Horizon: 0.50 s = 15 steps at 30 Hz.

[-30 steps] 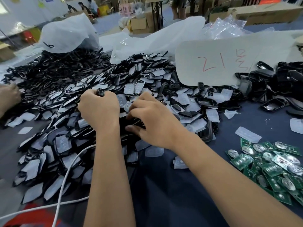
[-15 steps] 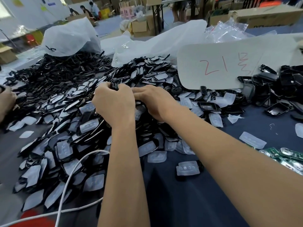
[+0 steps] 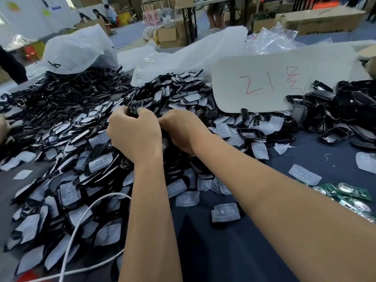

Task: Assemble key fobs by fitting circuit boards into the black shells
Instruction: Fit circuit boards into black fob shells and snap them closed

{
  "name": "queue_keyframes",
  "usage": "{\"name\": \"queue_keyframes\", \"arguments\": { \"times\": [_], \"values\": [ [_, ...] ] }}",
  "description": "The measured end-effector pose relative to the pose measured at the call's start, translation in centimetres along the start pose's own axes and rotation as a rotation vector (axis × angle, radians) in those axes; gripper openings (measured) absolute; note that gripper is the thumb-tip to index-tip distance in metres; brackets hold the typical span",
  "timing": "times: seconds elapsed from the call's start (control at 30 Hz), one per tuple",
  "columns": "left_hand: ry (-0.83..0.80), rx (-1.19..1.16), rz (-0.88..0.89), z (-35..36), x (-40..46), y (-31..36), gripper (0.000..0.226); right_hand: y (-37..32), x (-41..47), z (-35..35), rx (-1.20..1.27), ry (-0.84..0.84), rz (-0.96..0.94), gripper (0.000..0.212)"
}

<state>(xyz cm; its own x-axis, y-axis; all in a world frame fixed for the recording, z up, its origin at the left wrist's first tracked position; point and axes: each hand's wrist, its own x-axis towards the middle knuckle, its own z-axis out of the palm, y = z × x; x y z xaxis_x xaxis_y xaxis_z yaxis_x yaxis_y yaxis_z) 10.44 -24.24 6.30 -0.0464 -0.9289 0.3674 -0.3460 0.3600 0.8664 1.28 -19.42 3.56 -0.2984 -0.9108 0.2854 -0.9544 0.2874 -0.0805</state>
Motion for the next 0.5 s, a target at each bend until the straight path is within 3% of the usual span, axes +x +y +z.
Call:
{"name": "queue_keyframes", "arguments": {
  "times": [0.17,0.37,0.43,0.5],
  "values": [
    [0.005,-0.020,-0.010,0.1,-0.3,0.3,0.017,0.2,-1.9,0.7,-0.028,0.159,-0.017,0.058],
    [0.035,-0.152,0.025,1.0,-1.3,2.1,0.010,3.5,-6.3,-1.1,0.145,0.344,0.069,0.037],
    [-0.060,-0.214,0.042,2.3,-2.9,2.9,0.011,5.9,-9.4,-2.3,0.110,0.345,0.145,0.033],
    [-0.295,-0.259,0.022,4.2,-5.5,3.7,0.014,8.8,-13.1,-3.6,0.054,0.327,0.260,0.033]
  ]
}}
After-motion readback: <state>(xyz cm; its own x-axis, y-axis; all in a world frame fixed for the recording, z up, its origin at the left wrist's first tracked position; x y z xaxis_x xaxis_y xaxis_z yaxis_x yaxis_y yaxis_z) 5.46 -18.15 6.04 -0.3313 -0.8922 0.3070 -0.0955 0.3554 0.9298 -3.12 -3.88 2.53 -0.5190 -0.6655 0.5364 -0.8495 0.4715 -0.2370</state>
